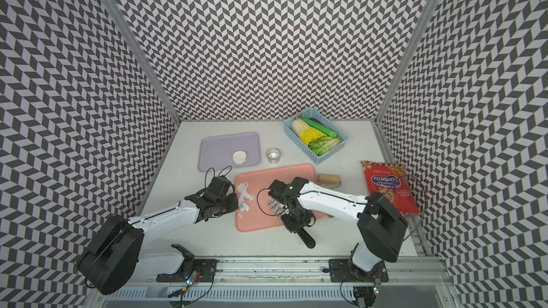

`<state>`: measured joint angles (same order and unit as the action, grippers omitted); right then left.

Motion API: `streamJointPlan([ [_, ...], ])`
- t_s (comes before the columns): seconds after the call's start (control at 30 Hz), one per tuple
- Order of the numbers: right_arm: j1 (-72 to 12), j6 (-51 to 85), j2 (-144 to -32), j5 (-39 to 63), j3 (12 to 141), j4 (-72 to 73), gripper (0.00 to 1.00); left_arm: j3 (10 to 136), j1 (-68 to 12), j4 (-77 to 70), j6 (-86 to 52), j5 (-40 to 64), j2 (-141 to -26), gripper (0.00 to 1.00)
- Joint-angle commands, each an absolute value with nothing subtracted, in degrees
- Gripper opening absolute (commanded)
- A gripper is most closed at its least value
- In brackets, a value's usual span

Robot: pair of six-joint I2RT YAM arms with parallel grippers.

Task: Roll out the dumpling wrappers from the dough
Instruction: Scoop the dumpling wrapper from the work surface.

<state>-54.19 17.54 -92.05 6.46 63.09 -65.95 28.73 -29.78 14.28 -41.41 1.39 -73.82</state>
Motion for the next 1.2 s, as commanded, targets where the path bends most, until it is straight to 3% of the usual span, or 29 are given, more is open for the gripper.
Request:
streamJointPlan([
  [0.0, -52.75, 16.84, -93.16, 5.74, 64.67, -65.39, 0.00, 28.86, -30.51, 11.59, -40.48, 3.54, -72.23, 0.00],
  [0.57, -51.72, 19.78, -93.44, -2.28, 64.53, -58.47, 0.00, 29.18, -30.59, 11.07, -40.66, 4.04, -72.86, 0.00],
  [0.9, -52.84, 24.91, -88.95, -5.02, 57.00, -47.43, 0.00, 29.43, -30.67, 12.17, -40.43, 3.56, -72.33, 0.00],
  [1.17, -54.65, 26.72, -87.20, -10.70, 54.79, -47.69, 0.00, 29.51, -30.61, 12.39, -40.62, 3.11, -72.89, 0.00],
])
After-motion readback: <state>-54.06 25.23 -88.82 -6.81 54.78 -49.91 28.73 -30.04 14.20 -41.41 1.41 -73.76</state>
